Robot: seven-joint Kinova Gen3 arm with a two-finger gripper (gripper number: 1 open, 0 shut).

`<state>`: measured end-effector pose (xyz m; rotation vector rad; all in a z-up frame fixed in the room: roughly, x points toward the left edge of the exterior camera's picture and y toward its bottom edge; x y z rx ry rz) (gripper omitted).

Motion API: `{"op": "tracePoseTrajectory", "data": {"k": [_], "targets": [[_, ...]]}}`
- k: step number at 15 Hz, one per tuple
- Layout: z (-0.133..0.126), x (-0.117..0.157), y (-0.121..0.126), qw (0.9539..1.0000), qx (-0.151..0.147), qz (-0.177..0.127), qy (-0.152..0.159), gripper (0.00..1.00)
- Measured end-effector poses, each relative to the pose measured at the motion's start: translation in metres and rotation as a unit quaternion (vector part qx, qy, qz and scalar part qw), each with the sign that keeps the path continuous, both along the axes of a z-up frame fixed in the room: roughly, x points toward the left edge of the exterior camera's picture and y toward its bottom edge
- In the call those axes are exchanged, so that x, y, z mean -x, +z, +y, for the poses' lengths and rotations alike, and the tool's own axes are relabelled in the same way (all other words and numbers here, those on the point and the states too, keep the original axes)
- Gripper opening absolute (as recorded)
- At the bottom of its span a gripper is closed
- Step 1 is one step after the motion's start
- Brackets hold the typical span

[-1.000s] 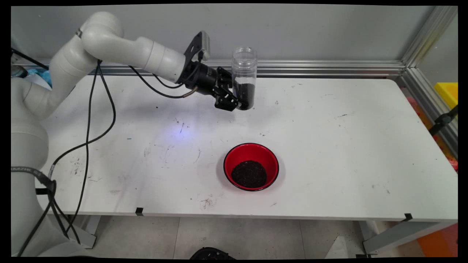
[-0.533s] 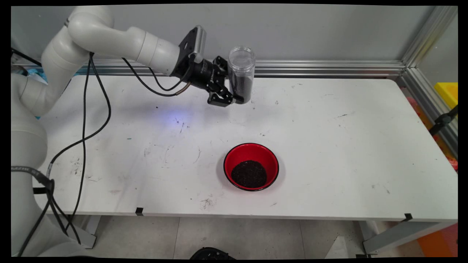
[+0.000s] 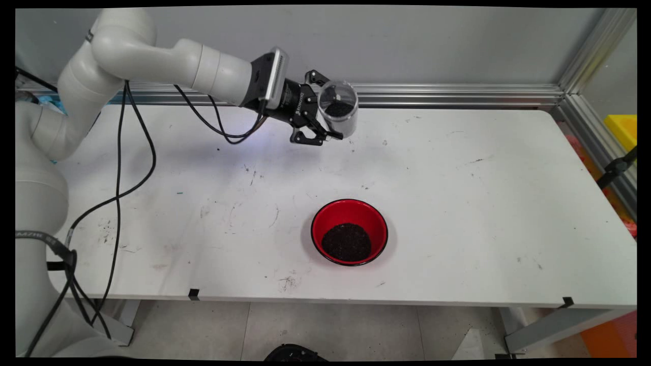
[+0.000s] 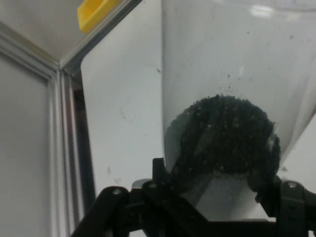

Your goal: Pour the black seasoning powder in the red bowl

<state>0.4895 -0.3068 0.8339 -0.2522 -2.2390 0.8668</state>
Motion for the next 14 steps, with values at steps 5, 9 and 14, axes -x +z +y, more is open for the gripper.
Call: {"op": "tracePoseTrajectory", "data": {"k": [5,9,14], "targets": [[0.004,0.012,-0.007,0.9946,0.086,-0.044,-0.037,0.00],[0.008,0.025,-0.017,0.9837,0.149,-0.073,-0.070,0.00],[0.009,0.040,-0.030,0.9628,0.221,-0.106,-0.114,0.00]]}}
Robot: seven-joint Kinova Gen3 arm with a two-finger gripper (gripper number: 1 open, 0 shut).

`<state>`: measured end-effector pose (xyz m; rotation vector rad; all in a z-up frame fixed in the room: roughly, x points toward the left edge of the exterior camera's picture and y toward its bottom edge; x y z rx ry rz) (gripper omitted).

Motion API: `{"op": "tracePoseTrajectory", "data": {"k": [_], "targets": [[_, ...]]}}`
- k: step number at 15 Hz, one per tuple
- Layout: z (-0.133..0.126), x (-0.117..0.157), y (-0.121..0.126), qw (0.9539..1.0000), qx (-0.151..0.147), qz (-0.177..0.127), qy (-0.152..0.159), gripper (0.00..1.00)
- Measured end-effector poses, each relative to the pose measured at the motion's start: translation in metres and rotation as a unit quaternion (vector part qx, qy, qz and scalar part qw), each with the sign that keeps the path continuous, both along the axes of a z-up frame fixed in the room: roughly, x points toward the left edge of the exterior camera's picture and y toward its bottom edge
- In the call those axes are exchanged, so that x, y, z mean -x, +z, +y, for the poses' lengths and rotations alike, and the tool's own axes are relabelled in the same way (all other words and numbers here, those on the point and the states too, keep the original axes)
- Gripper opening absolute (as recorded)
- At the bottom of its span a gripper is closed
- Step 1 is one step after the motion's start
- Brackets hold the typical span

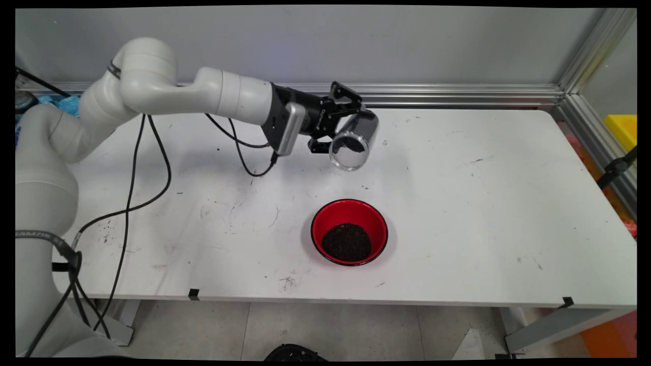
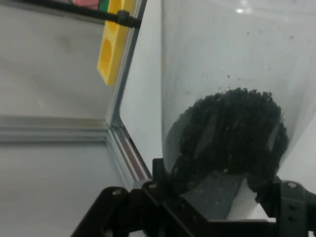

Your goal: Pour the black seasoning powder in the red bowl

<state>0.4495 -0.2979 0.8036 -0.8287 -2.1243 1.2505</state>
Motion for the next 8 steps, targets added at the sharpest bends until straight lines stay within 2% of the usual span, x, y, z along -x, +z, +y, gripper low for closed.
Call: {"op": "tracePoseTrajectory", "data": {"k": [3,8], "targets": [[-0.001,0.008,-0.007,0.9978,0.056,-0.026,-0.027,0.00],[-0.003,0.017,-0.014,0.9858,0.144,-0.066,-0.057,0.00]]}}
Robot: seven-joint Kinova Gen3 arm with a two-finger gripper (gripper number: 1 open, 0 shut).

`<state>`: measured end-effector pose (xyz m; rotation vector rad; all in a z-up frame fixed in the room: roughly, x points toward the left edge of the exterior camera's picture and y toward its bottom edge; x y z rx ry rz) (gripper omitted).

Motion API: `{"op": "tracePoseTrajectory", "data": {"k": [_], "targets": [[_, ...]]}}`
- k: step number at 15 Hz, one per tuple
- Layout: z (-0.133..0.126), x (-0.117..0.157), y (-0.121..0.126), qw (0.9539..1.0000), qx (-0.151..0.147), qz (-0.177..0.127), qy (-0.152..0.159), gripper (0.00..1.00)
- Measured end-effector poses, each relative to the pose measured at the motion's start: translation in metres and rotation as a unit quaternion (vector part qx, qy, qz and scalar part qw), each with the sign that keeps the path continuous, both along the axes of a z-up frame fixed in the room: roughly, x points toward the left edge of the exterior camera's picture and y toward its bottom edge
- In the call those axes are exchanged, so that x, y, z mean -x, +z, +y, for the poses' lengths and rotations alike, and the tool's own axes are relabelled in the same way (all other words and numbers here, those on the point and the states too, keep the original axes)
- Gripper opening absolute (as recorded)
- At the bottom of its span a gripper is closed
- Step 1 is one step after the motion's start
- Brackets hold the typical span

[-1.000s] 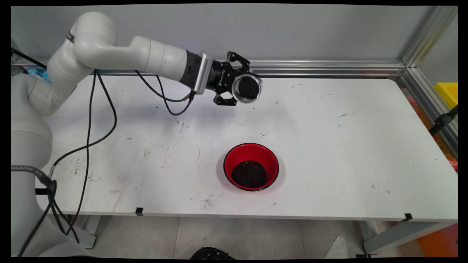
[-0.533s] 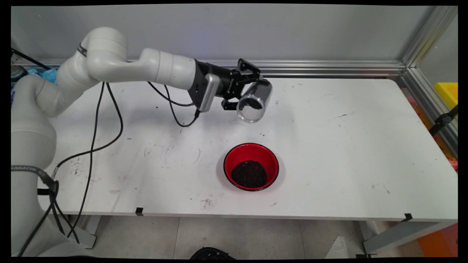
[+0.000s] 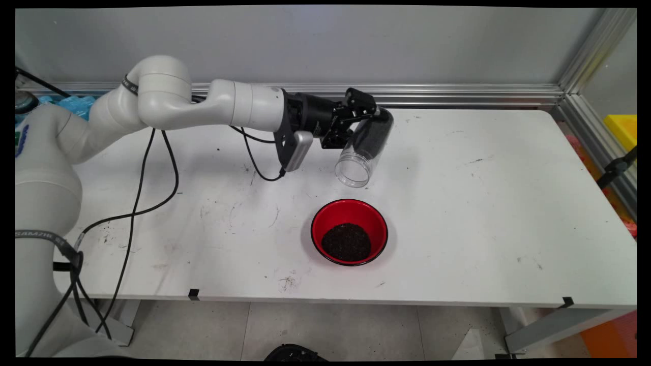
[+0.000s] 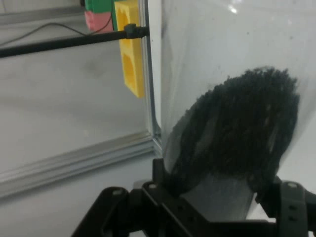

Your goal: Pour the black seasoning powder in the red bowl

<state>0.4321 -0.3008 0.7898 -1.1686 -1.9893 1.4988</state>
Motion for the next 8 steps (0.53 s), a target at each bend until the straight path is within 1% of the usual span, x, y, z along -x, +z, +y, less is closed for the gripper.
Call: {"op": "tracePoseTrajectory", "data": {"k": [4,8], "targets": [[0.0010,0.0037,-0.0074,0.9980,0.053,-0.027,-0.022,0.00],[0.0026,0.0055,-0.0110,0.9948,0.086,-0.040,-0.036,0.00]]}}
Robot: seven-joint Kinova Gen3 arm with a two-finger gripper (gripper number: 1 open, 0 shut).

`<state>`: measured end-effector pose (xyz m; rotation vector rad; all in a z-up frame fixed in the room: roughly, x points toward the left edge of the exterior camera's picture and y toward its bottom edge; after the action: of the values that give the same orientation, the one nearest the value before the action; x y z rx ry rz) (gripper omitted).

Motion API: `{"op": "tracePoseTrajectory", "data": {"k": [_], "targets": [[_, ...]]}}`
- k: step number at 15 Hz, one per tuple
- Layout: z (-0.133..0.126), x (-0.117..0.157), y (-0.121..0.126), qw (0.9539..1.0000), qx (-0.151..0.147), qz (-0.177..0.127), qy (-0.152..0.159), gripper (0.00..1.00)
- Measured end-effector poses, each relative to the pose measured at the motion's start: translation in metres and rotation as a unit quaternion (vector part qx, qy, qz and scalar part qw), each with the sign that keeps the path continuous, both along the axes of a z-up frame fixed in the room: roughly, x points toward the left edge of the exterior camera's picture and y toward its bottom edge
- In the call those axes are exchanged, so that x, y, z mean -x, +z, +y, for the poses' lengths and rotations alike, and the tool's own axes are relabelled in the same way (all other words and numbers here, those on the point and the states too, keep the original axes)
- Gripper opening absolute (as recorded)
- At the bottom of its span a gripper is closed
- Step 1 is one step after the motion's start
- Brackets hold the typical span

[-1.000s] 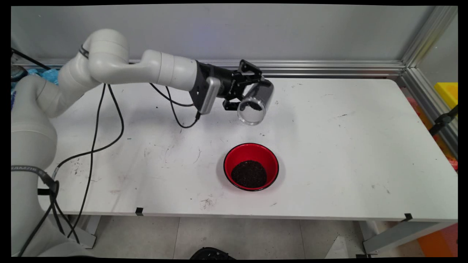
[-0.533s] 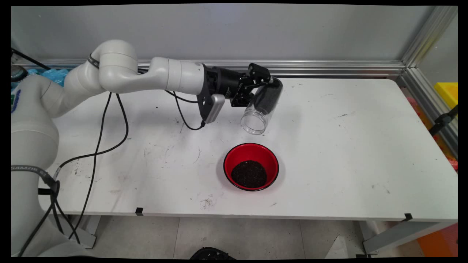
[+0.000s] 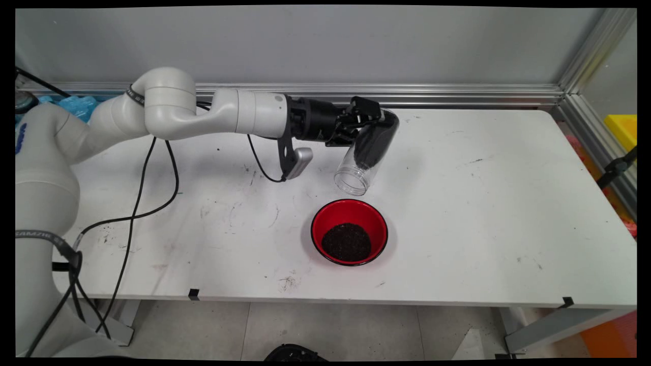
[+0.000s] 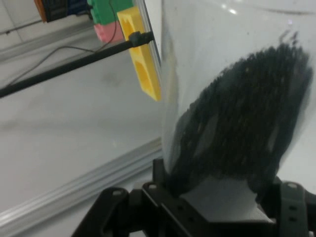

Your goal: Pour the black seasoning powder in the red bowl

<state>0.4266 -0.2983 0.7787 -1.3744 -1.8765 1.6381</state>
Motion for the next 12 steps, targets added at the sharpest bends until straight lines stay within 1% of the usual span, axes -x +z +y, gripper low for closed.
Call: {"op": "tracePoseTrajectory", "data": {"k": [4,12], "targets": [[0.003,0.002,-0.004,0.9991,0.040,-0.011,-0.012,0.00],[0.009,0.006,-0.017,0.9949,0.093,-0.027,-0.026,0.00]]}}
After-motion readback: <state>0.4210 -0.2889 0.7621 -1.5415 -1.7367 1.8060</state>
